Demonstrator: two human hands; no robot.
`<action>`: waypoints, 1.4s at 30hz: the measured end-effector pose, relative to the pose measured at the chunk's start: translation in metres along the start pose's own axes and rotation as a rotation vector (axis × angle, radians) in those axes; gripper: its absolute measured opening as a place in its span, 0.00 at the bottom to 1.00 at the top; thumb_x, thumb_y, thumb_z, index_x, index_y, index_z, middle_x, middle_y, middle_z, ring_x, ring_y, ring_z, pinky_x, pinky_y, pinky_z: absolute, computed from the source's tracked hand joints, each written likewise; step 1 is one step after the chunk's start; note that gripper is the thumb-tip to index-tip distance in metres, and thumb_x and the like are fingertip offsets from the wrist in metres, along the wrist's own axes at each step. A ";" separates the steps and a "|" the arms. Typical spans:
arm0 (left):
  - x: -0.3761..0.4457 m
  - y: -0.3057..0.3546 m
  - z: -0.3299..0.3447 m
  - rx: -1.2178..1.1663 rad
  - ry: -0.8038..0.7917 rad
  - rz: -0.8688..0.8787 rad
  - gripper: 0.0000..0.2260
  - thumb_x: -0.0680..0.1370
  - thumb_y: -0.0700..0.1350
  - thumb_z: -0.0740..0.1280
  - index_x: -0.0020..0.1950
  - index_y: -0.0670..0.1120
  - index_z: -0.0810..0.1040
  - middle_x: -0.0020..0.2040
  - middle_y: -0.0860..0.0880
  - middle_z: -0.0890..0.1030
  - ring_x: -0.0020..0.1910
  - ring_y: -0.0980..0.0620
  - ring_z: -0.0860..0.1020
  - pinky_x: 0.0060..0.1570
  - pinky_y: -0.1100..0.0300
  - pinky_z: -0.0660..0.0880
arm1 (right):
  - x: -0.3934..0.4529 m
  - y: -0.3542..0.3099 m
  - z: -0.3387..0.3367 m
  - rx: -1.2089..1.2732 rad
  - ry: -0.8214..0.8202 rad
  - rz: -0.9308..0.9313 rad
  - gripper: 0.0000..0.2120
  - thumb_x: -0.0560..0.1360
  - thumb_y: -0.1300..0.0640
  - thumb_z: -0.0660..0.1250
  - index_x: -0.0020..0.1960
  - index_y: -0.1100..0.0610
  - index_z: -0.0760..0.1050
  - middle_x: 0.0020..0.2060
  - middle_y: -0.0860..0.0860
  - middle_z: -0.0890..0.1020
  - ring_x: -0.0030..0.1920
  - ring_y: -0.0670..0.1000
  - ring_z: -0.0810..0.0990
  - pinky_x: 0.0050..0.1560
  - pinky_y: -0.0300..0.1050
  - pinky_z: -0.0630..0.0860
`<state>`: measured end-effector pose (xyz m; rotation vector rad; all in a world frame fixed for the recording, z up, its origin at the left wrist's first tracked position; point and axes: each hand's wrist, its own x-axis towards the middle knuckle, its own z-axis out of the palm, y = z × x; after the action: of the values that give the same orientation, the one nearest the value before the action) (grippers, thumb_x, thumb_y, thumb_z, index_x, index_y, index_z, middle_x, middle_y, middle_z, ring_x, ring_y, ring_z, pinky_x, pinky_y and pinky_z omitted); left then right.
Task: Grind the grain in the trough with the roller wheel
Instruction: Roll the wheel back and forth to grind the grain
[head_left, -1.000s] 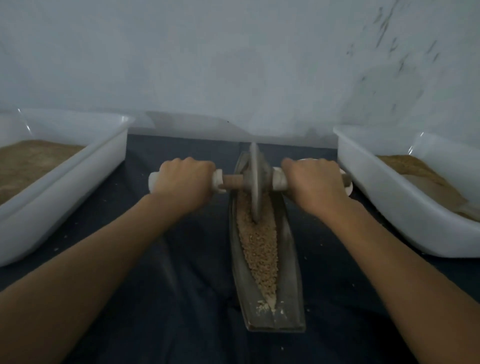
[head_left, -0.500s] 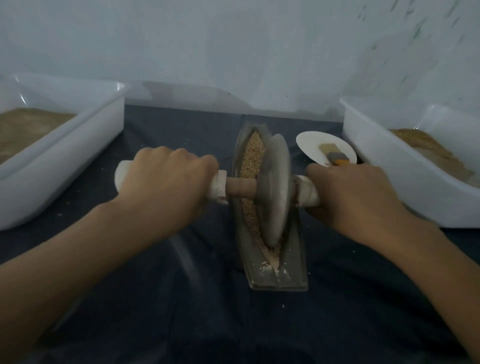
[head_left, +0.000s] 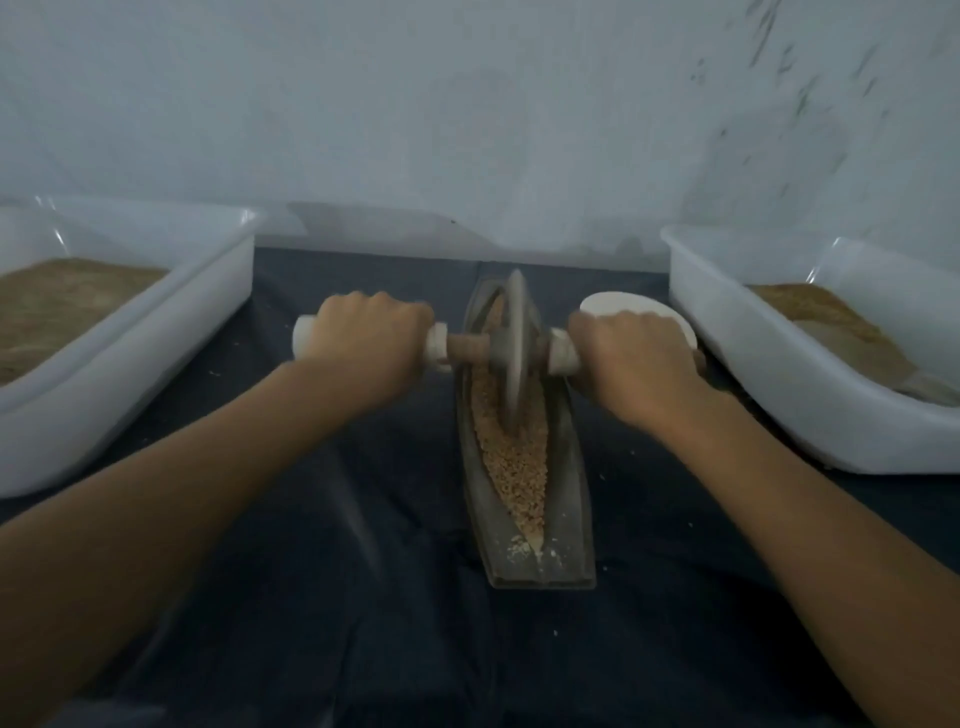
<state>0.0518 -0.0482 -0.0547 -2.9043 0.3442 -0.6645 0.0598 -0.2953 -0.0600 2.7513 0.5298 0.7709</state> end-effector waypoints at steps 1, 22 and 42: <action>-0.015 0.000 -0.005 0.023 0.012 0.029 0.12 0.73 0.54 0.66 0.40 0.54 0.63 0.41 0.49 0.78 0.40 0.43 0.78 0.35 0.55 0.64 | -0.015 -0.002 -0.008 -0.018 0.023 -0.032 0.16 0.67 0.51 0.72 0.39 0.51 0.63 0.30 0.52 0.74 0.30 0.56 0.72 0.27 0.40 0.60; -0.001 -0.002 0.001 0.023 0.002 -0.009 0.13 0.74 0.56 0.65 0.43 0.54 0.62 0.44 0.52 0.78 0.43 0.47 0.79 0.37 0.56 0.67 | -0.004 0.000 -0.005 0.009 -0.038 -0.007 0.11 0.71 0.51 0.70 0.46 0.51 0.69 0.38 0.49 0.79 0.35 0.52 0.75 0.31 0.44 0.60; 0.037 -0.007 0.018 0.002 0.003 -0.076 0.08 0.75 0.51 0.65 0.46 0.52 0.67 0.47 0.48 0.80 0.46 0.43 0.78 0.39 0.54 0.65 | 0.039 0.004 0.014 -0.006 0.019 0.060 0.10 0.74 0.54 0.67 0.47 0.54 0.65 0.41 0.52 0.80 0.38 0.55 0.78 0.30 0.45 0.57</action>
<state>0.0940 -0.0494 -0.0542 -2.9273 0.2339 -0.6806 0.0995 -0.2848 -0.0531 2.7682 0.4490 0.8113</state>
